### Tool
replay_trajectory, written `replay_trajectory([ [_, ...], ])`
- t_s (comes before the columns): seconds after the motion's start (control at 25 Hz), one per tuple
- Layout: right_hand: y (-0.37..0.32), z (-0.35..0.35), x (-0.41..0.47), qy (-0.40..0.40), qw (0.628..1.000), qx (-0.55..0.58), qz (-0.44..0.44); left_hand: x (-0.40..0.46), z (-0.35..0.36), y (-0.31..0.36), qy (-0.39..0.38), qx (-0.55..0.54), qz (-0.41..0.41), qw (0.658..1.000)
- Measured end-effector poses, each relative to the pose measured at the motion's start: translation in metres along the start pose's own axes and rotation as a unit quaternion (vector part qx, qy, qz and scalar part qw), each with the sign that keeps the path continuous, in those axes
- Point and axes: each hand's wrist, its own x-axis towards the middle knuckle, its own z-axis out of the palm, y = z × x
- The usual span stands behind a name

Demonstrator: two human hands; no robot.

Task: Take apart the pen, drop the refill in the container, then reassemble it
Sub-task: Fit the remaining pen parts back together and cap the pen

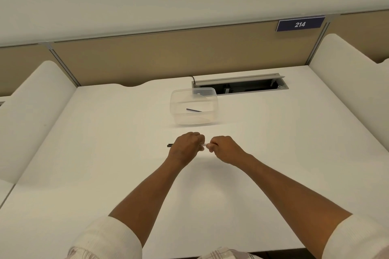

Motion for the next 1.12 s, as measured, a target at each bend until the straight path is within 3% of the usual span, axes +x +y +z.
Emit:
replay_trajectory([
  [0.12, 0.004, 0.001, -0.002, 0.039, 0.988, -0.146, -0.039, 0.000, 0.000, 0.000, -0.018, -0.021, 0.001, 1.000],
  [0.24, 0.007, 0.001, -0.003, 0.052, 0.988, -0.144, -0.022, -0.004, 0.004, 0.002, -0.014, -0.033, 0.005, 0.999],
  [0.4, 0.000, 0.004, -0.004, 0.058, 0.997, 0.024, 0.053, -0.004, 0.003, 0.012, 0.016, -0.030, 0.001, 0.999],
  [0.48, -0.006, 0.002, -0.007, 0.050, 0.969, 0.201, 0.135, -0.002, 0.000, 0.015, 0.034, -0.017, 0.008, 0.999],
  [0.56, -0.010, -0.002, -0.009, 0.014, 0.945, 0.280, 0.172, -0.001, -0.002, 0.016, 0.036, -0.008, 0.011, 0.999],
  [0.72, -0.006, -0.009, -0.008, 0.021, 0.987, 0.125, 0.095, -0.002, 0.001, 0.015, 0.035, -0.013, -0.005, 0.999],
  [0.92, 0.003, -0.017, 0.000, 0.051, 0.998, 0.047, -0.009, -0.001, 0.002, 0.018, 0.025, -0.035, -0.018, 0.999],
  [1.12, 0.011, -0.019, -0.002, 0.064, 0.997, -0.022, -0.044, -0.002, 0.004, 0.019, 0.023, -0.040, -0.025, 0.999],
])
